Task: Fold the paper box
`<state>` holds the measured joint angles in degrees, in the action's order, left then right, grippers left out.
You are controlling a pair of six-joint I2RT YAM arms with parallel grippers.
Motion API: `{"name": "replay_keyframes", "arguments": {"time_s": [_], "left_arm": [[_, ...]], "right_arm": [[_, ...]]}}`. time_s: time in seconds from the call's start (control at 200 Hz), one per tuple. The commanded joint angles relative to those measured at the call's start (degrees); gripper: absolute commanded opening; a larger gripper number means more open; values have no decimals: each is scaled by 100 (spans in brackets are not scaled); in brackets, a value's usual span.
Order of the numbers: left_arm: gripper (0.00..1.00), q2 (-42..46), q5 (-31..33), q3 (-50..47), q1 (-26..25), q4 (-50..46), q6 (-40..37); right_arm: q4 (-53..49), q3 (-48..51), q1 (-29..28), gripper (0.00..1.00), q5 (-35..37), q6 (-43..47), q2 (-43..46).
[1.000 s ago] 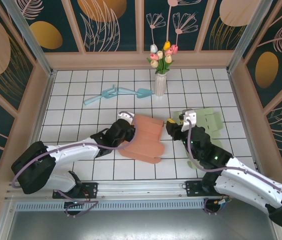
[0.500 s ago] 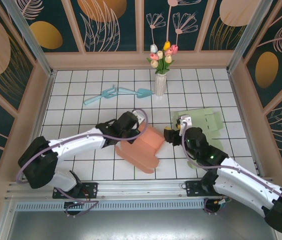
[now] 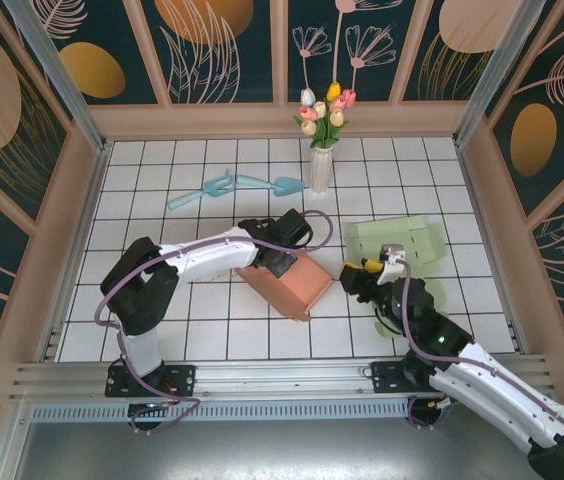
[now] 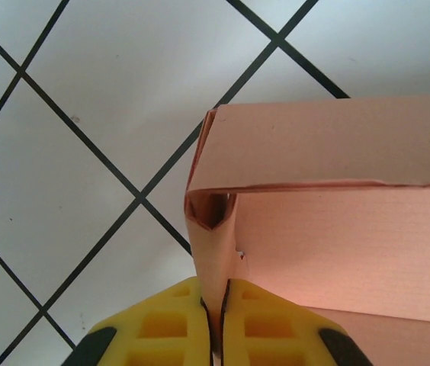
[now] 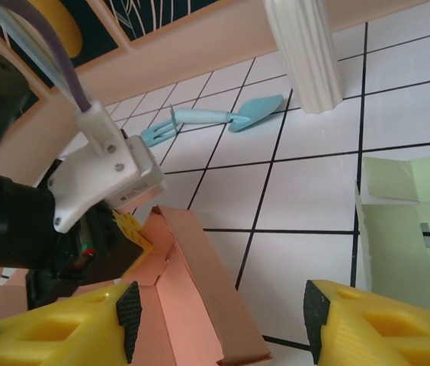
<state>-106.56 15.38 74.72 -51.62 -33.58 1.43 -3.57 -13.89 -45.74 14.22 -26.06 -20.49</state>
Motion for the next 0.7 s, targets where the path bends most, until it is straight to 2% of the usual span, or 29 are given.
{"name": "replay_keyframes", "arguments": {"time_s": [0.0, 0.105, 0.2, 0.405, 0.45, 0.586, 0.696], "left_arm": [[11, -441, 536, 202, -124, -679, -180], [16, -615, 451, 287, -125, -651, -187], [27, -669, 457, 379, -134, -676, -178], [35, -773, 171, 507, -130, -755, -158], [33, -853, 234, 521, -126, -785, -177], [12, -1177, 520, 613, -135, -908, -272], [9, -1239, 905, 568, -144, -823, -443]], "right_arm": [[-95, 117, 30, 60, 192, -169, 218], [-75, 145, 29, 60, 87, -197, 256], [-56, 167, 30, 60, 32, -184, 256], [-95, 118, 30, 60, 8, -114, 274], [-103, 123, 30, 60, 2, -116, 290], [-134, 147, 27, 60, 15, -160, 368], [-181, 143, 30, 60, 115, -175, 409]]}}
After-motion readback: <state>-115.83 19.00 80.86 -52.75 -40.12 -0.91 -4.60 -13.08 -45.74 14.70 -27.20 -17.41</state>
